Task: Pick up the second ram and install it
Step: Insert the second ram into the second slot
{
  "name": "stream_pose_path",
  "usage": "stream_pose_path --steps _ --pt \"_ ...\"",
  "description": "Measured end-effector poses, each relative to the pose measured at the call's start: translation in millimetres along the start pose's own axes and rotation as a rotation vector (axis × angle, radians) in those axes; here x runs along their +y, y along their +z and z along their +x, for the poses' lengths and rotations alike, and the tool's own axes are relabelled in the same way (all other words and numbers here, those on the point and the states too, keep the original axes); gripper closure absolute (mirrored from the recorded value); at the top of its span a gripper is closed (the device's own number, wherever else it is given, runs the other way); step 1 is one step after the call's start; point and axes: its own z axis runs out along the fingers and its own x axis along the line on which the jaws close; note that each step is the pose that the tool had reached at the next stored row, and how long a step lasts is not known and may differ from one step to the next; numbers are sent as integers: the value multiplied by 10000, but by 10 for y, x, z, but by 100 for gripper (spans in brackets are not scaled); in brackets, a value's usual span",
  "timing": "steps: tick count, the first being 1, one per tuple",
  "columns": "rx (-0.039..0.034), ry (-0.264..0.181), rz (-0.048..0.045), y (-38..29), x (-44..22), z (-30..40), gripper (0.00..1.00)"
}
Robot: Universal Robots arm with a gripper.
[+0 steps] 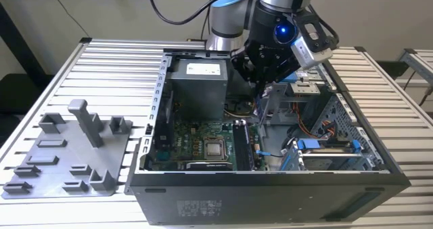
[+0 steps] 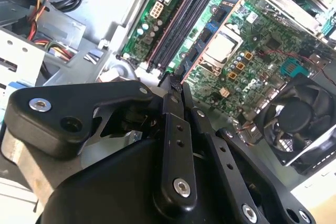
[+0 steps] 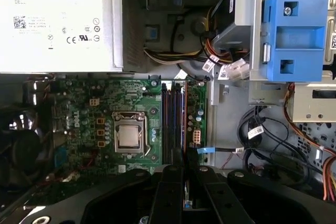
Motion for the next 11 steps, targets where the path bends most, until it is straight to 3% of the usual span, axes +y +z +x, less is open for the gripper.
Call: stream_pose_path --steps 11 --pt "0 0 0 54 1 0 86"
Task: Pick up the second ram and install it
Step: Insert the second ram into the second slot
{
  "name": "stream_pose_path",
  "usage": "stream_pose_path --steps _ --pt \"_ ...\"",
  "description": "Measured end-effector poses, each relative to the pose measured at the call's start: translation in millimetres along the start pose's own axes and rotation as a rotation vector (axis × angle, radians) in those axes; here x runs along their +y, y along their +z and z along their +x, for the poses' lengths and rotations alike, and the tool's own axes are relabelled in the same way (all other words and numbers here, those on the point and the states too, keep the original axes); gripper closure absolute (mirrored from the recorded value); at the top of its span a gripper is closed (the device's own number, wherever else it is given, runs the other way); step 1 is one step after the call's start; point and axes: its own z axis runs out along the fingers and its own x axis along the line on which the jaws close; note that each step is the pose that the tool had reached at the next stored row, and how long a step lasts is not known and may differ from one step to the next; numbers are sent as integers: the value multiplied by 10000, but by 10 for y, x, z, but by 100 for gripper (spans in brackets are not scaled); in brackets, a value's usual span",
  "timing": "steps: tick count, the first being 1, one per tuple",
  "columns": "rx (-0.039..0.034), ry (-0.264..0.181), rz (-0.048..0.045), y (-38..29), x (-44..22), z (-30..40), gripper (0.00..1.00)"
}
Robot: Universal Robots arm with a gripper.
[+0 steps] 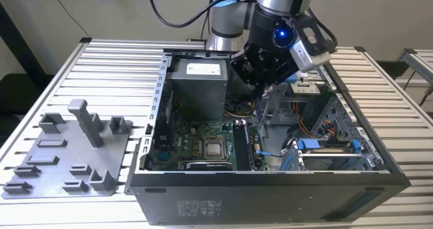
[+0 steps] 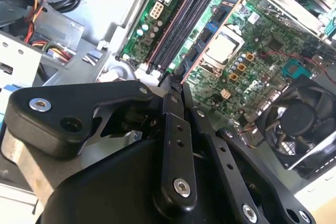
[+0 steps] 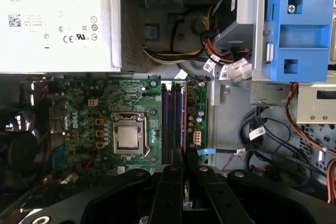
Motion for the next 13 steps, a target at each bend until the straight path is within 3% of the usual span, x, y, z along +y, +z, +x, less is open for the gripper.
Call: stream_pose_path --steps 13 --pt "0 0 -1 69 1 -1 86"
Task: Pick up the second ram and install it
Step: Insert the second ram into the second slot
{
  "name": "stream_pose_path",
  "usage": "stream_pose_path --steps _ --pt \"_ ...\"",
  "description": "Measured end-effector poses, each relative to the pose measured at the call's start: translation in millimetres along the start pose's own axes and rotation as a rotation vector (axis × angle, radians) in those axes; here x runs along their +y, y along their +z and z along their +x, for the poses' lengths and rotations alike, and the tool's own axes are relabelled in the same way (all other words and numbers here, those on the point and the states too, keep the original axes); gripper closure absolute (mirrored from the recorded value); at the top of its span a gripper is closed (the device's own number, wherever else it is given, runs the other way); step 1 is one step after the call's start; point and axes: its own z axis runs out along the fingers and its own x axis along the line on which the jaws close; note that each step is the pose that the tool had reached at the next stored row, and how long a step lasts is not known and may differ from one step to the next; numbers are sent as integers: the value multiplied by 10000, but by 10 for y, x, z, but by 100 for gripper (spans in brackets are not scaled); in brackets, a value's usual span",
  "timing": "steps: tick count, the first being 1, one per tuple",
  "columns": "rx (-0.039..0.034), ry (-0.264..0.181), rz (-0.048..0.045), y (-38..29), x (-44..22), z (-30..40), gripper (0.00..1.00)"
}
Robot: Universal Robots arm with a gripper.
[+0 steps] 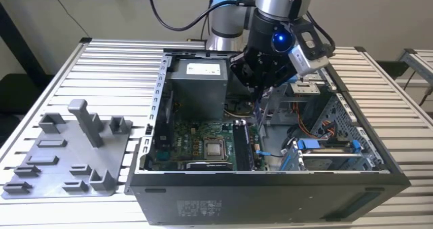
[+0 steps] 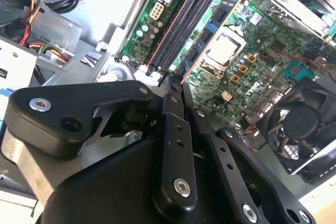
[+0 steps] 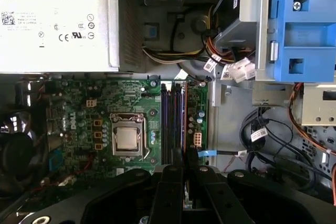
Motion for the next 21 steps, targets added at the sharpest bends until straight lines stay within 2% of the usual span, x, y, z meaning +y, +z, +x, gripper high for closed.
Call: stream_pose_path --steps 14,21 --pt "-3 0 1 99 2 -1 86" --pt "-4 1 23 215 3 1 86"
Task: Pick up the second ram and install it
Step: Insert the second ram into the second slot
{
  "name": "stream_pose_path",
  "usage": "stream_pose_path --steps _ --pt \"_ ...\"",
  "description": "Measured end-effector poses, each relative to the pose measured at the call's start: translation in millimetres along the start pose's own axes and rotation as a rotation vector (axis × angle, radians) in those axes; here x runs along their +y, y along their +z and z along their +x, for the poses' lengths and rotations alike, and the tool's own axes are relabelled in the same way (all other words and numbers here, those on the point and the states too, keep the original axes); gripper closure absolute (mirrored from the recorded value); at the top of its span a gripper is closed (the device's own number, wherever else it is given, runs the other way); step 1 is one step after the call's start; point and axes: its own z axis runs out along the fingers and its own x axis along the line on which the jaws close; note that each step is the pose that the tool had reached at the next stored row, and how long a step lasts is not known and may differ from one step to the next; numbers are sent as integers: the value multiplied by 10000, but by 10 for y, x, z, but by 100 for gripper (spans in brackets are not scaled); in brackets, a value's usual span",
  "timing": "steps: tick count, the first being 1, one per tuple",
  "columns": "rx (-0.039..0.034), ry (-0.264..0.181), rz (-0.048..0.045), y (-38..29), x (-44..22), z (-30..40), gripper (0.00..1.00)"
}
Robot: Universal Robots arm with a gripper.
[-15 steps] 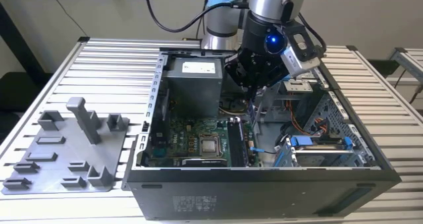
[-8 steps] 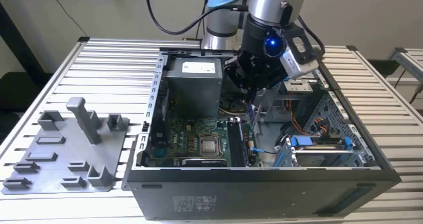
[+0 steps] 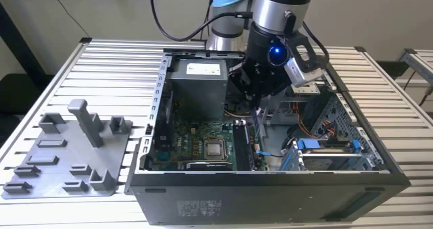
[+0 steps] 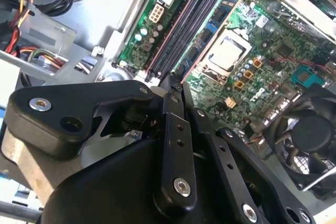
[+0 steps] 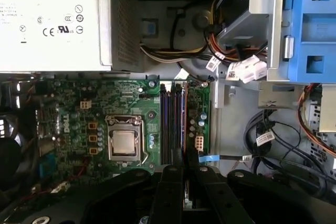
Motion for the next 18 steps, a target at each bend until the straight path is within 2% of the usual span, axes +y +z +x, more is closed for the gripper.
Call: stream_pose_path --steps 9,14,18 --pt "-3 1 33 159 3 1 86" --pt "-33 1 51 191 2 2 86" --pt "-45 2 52 242 -4 55 86"
